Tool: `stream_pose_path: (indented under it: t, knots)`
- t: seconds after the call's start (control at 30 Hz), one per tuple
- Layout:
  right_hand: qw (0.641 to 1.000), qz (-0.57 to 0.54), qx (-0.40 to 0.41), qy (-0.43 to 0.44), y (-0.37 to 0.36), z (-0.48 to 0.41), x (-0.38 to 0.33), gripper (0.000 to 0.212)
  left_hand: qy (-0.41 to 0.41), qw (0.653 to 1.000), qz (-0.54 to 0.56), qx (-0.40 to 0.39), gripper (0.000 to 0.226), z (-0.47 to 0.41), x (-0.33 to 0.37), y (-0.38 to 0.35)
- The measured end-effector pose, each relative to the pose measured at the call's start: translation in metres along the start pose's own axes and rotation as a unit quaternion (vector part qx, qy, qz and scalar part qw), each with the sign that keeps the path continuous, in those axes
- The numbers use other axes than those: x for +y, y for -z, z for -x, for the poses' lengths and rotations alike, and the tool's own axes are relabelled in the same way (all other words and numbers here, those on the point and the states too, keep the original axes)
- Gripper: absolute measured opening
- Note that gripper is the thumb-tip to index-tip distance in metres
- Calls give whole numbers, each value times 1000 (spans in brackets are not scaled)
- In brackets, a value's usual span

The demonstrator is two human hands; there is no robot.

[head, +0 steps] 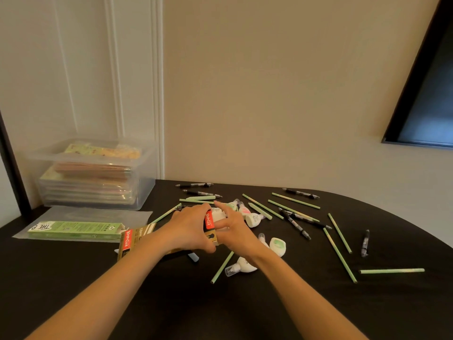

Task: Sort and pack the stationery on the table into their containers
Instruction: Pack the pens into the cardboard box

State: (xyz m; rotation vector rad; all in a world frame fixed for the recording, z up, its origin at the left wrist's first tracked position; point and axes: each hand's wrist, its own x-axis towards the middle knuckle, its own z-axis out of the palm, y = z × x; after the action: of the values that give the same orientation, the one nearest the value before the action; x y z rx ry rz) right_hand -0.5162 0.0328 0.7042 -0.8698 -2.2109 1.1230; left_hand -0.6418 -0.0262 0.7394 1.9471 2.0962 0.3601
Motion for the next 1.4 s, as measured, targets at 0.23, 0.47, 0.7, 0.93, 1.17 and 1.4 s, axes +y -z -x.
stream_pose_path:
  t: [0.23, 0.47, 0.7, 0.93, 1.17, 1.4]
  knots:
    - [1000, 6, -6, -27, 24, 4, 7, 16, 1, 1000, -17, -2, 79, -6, 3, 0]
    - [997, -18, -57, -57, 27, 1, 18, 30, -32, 999, -1, -12, 74, -17, 24, -7]
    - [994, -72, -58, -64, 49, 19, 22, 28, -57, 998, -16, -14, 74, -34, 45, -16]
    - [995, -39, -17, -94, 67, 14, 38, 29, -88, 996, -32, -8, 77, -57, 71, -23]
    - [993, -26, -3, -114, 85, 5, 66, 26, -96, 994, -40, -21, 73, -87, 85, -38]
    - [994, 4, 8, -112, 102, -5, 82, 22, -110, 993, -44, -15, 73, -110, 95, -49]
